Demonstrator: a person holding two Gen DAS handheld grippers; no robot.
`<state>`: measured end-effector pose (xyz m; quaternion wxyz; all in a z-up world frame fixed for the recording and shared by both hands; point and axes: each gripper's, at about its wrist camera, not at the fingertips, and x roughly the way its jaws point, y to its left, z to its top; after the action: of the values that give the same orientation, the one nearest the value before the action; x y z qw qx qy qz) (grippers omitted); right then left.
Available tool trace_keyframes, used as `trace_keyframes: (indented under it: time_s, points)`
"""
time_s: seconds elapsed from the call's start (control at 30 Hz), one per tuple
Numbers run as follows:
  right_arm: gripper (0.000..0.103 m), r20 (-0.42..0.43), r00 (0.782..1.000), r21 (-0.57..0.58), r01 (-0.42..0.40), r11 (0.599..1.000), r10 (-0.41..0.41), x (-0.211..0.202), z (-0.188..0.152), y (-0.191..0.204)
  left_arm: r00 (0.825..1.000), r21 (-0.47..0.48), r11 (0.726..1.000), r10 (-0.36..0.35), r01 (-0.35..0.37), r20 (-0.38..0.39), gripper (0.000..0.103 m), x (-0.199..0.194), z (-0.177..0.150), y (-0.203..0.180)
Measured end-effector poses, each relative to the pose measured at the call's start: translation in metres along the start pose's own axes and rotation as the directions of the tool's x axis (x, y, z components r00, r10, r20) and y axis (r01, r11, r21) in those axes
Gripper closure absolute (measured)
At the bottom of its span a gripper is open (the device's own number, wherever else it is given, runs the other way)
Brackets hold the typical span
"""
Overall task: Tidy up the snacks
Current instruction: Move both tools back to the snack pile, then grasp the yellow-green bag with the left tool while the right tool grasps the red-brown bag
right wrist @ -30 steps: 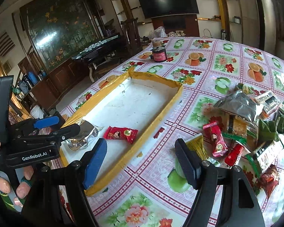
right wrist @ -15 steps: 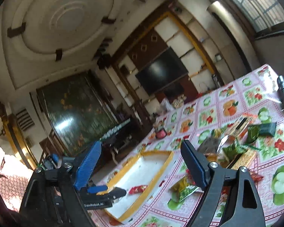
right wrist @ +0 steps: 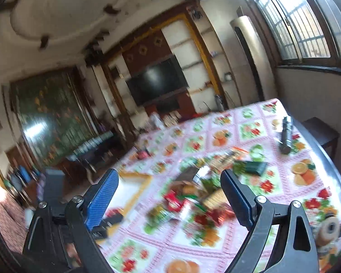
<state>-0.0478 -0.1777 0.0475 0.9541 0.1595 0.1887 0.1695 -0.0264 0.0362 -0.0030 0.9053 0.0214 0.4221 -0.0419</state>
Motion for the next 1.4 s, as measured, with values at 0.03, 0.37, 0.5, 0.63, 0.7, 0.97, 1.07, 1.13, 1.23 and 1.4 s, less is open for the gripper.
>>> trace_keyframes:
  time_s: [0.03, 0.37, 0.5, 0.63, 0.7, 0.97, 1.07, 1.13, 1.23, 1.4]
  points:
    - [0.011, -0.031, 0.999, -0.008, 0.020, 1.000, -0.021, 0.001, -0.003, -0.003, 1.000, 0.005, 1.000, 0.001, 0.000, -0.001, 0.023, 0.003, 0.000, -0.004]
    - [0.011, -0.192, 0.979, 0.010, 0.078, 0.997, -0.074, 0.018, -0.039, -0.033, 0.998, 0.008, 1.000, -0.022, 0.023, -0.051, 0.023, 0.023, -0.006, -0.013]
    - [0.011, -0.235, 0.967, -0.004, 0.100, 0.995, -0.098, 0.027, -0.045, -0.037, 0.994, -0.015, 0.998, -0.061, 0.059, -0.086, 0.023, 0.035, -0.006, -0.011]
    - [0.011, -0.273, 0.956, 0.002, 0.113, 0.994, -0.109, 0.039, -0.050, -0.044, 0.992, -0.022, 0.998, -0.066, 0.064, -0.111, 0.023, 0.048, -0.004, -0.014]
    - [0.011, -0.298, 0.946, -0.008, 0.127, 0.992, -0.124, 0.048, -0.052, -0.047, 0.991, -0.016, 0.998, -0.068, 0.067, -0.114, 0.023, 0.052, -0.002, -0.017]
    - [0.015, -0.418, 0.895, -0.068, 0.139, 0.988, -0.155, 0.096, -0.057, -0.051, 0.987, -0.033, 0.998, -0.056, 0.052, -0.149, 0.023, 0.080, 0.010, -0.020]
    - [0.016, -0.448, 0.876, -0.106, 0.145, 0.984, -0.177, 0.112, -0.060, -0.051, 0.987, -0.039, 0.998, -0.045, 0.039, -0.156, 0.023, 0.089, 0.013, -0.018]
    - [0.016, -0.466, 0.864, -0.126, 0.149, 0.981, -0.191, 0.121, -0.061, -0.053, 0.985, -0.046, 0.998, -0.044, 0.037, -0.165, 0.023, 0.095, 0.016, -0.015]
    - [0.020, -0.490, 0.848, -0.153, 0.146, 0.977, -0.203, 0.133, -0.063, -0.056, 0.983, -0.051, 0.998, -0.042, 0.033, -0.179, 0.023, 0.106, 0.019, -0.012]
    - [0.045, -0.529, 0.820, -0.181, 0.142, 0.973, -0.219, 0.145, -0.071, -0.059, 0.977, -0.035, 0.999, -0.047, 0.041, -0.206, 0.023, 0.123, 0.022, -0.015]
